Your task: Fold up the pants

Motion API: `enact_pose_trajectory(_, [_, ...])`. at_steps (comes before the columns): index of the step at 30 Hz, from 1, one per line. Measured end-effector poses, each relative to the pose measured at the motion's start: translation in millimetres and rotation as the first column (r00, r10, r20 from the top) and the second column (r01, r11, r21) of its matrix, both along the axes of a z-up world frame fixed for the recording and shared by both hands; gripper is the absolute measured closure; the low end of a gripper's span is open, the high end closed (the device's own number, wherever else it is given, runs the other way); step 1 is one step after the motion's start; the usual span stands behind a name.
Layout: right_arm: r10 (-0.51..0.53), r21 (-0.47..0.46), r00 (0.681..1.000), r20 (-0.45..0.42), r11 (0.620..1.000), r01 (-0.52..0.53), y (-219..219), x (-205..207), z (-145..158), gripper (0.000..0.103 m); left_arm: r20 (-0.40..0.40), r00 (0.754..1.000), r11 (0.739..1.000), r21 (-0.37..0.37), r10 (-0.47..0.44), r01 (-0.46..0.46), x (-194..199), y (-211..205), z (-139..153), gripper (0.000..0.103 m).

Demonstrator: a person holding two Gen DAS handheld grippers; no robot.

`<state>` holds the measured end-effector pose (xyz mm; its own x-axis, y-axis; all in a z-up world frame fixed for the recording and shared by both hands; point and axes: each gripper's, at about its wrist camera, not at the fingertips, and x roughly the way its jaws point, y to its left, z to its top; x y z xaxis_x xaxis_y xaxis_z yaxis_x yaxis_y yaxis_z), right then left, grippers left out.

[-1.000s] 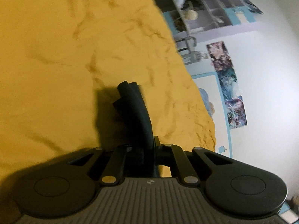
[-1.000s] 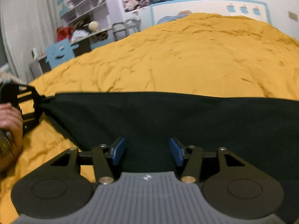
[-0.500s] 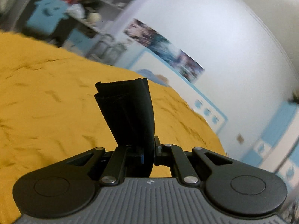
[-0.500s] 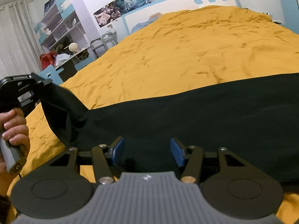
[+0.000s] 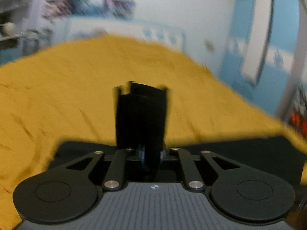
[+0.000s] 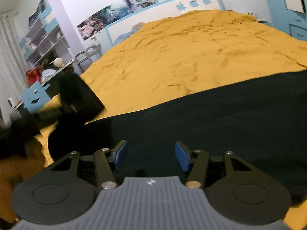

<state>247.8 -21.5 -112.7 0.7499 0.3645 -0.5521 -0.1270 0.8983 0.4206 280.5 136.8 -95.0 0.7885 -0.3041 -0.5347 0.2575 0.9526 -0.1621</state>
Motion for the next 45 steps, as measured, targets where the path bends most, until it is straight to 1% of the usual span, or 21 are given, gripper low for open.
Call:
enact_pose_trajectory(2, [-0.019, 0.006, 1.0, -0.013, 1.0, 0.019, -7, -1, -1, 0.051, -0.064, 0.996, 0.996, 0.058, -0.056, 0.06, 3, -16, -14, 0.074])
enact_pose_trajectory(4, [-0.033, 0.006, 0.999, -0.021, 0.999, 0.033, -12, -2, -2, 0.051, -0.105, 0.985, 0.989, 0.047, -0.136, 0.141, -1, -25, -16, 0.072])
enact_pose_trajectory(6, [-0.044, 0.008, 0.999, -0.026, 0.999, 0.044, -15, -4, -3, 0.051, -0.091, 0.969, 0.973, -0.052, -0.229, 0.225, -9, -22, -6, 0.063])
enact_pose_trajectory(7, [-0.048, 0.01, 0.998, -0.027, 0.999, 0.049, -17, -5, -2, 0.051, -0.078, 0.962, 0.962, -0.107, -0.26, 0.252, -13, -17, 0, 0.054])
enact_pose_trajectory(9, [-0.057, 0.019, 0.998, -0.032, 0.998, 0.058, -18, -5, -2, 0.051, -0.047, 0.955, 0.938, -0.207, -0.293, 0.278, -19, -1, 11, 0.049])
enact_pose_trajectory(10, [-0.06, 0.027, 0.997, -0.037, 0.998, 0.061, -18, -4, -1, 0.051, -0.034, 0.963, 0.939, -0.233, -0.268, 0.253, -20, 11, 17, 0.046])
enact_pose_trajectory(13, [-0.045, 0.058, 0.997, -0.067, 0.997, 0.049, -17, 5, 1, 0.049, -0.039, 0.995, 0.959, -0.271, -0.096, 0.082, -21, 51, 22, 0.04])
enact_pose_trajectory(15, [-0.016, 0.089, 0.995, -0.102, 0.996, 0.025, -12, 15, 1, 0.049, -0.062, 0.997, 0.952, -0.301, 0.038, -0.055, -21, 78, 20, 0.035])
enact_pose_trajectory(17, [0.01, 0.134, 0.99, -0.138, 0.991, 0.008, -6, 25, -1, 0.049, -0.107, 0.982, 0.927, -0.329, 0.153, -0.18, -20, 106, 17, 0.034])
enact_pose_trajectory(20, [0.036, 0.194, 0.981, -0.192, 0.981, 0.002, 5, 38, -6, 0.049, -0.165, 0.95, 0.889, -0.34, 0.264, -0.306, -18, 137, 5, 0.034])
enact_pose_trajectory(25, [0.045, 0.249, 0.96, -0.275, 0.968, 0.026, 24, 55, -22, 0.049, -0.253, 0.921, 0.853, -0.366, 0.295, -0.373, -12, 153, -8, 0.034])
enact_pose_trajectory(27, [0.033, 0.246, 0.954, -0.299, 0.968, 0.044, 29, 62, -28, 0.051, -0.25, 0.922, 0.857, -0.357, 0.295, -0.371, -14, 159, -6, 0.034])
enact_pose_trajectory(28, [0.028, 0.241, 0.952, -0.306, 0.969, 0.049, 31, 65, -30, 0.057, -0.248, 0.923, 0.859, -0.353, 0.295, -0.37, -11, 156, -4, 0.034])
enact_pose_trajectory(31, [0.056, 0.21, 0.947, -0.317, 0.978, 0.012, 39, 73, -33, 0.096, -0.256, 0.928, 0.868, -0.35, 0.272, -0.351, -15, 148, -7, 0.034])
enact_pose_trajectory(32, [0.068, 0.216, 0.946, -0.317, 0.976, 0.002, 38, 74, -32, 0.098, -0.266, 0.929, 0.875, -0.345, 0.256, -0.34, -12, 145, -9, 0.034])
enact_pose_trajectory(34, [0.075, 0.234, 0.95, -0.302, 0.972, -0.003, 32, 73, -28, 0.1, -0.322, 0.925, 0.907, -0.295, 0.202, -0.301, -10, 136, -16, 0.034])
enact_pose_trajectory(35, [0.075, 0.237, 0.953, -0.294, 0.972, -0.003, 30, 75, -25, 0.101, -0.359, 0.916, 0.922, -0.263, 0.181, -0.285, -7, 132, -20, 0.047])
enact_pose_trajectory(36, [0.07, 0.238, 0.957, -0.282, 0.971, -0.001, 25, 73, -22, 0.101, -0.397, 0.903, 0.931, -0.242, 0.162, -0.273, -8, 128, -24, 0.054])
enact_pose_trajectory(37, [0.062, 0.236, 0.96, -0.272, 0.972, 0.004, 22, 72, -19, 0.101, -0.419, 0.895, 0.936, -0.23, 0.153, -0.267, -10, 125, -27, 0.058])
enact_pose_trajectory(42, [0.046, 0.244, 0.985, -0.167, 0.97, -0.004, -1, 54, 4, 0.102, -0.384, 0.916, 0.946, -0.235, 0.119, -0.222, -24, 120, -19, 0.061])
enact_pose_trajectory(45, [0.045, 0.161, 0.975, -0.219, 0.987, -0.009, -5, 55, -4, 0.093, -0.386, 0.914, 0.938, -0.252, 0.129, -0.239, -24, 124, -18, 0.059])
